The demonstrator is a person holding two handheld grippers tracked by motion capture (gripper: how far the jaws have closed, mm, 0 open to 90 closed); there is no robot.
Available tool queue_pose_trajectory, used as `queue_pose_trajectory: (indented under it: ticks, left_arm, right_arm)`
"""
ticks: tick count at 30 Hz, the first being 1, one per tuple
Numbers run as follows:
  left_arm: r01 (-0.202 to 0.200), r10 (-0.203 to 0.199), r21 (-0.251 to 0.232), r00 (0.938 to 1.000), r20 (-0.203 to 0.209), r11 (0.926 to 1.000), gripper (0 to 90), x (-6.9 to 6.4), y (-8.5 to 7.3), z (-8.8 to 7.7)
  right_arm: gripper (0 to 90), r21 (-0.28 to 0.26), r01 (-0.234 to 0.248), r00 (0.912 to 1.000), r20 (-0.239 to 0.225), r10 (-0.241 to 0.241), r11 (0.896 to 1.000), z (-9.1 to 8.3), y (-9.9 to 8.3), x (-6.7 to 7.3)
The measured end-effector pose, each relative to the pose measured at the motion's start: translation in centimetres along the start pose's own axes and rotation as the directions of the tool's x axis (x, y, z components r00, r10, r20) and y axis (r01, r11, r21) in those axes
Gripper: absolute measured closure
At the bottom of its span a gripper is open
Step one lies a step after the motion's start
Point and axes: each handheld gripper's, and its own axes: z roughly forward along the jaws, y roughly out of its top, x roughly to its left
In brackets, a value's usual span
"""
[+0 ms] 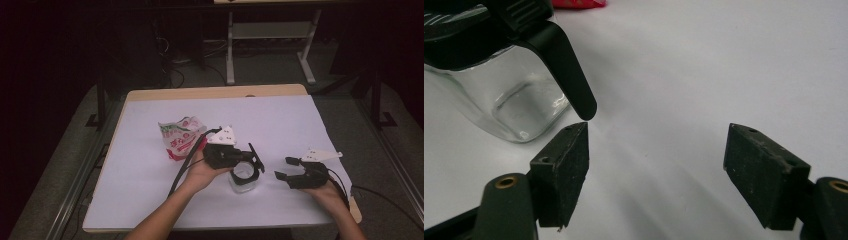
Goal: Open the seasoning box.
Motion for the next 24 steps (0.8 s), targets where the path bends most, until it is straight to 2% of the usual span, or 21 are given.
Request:
queue_pose_trajectory:
  ticks: [12, 24]
  left_arm:
    - [-0.020, 0.020, 0.014, 0.9998, 0.008, 0.9997, 90.0, 0.2, 0.9, 1.4]
    - [-0.017, 0.016, 0.024, 0.9997, 0.020, 0.9996, 90.0, 0.2, 1.1, 2.2]
  right_arm:
    - [25.7, 0.002, -0.004, 1.0000, -0.003, 0.004, 1.000, -0.1, 0.0, 0.1]
    - [25.7, -0.002, -0.003, 1.0000, -0.003, 0.003, 1.000, -0.2, 0.1, 0.1]
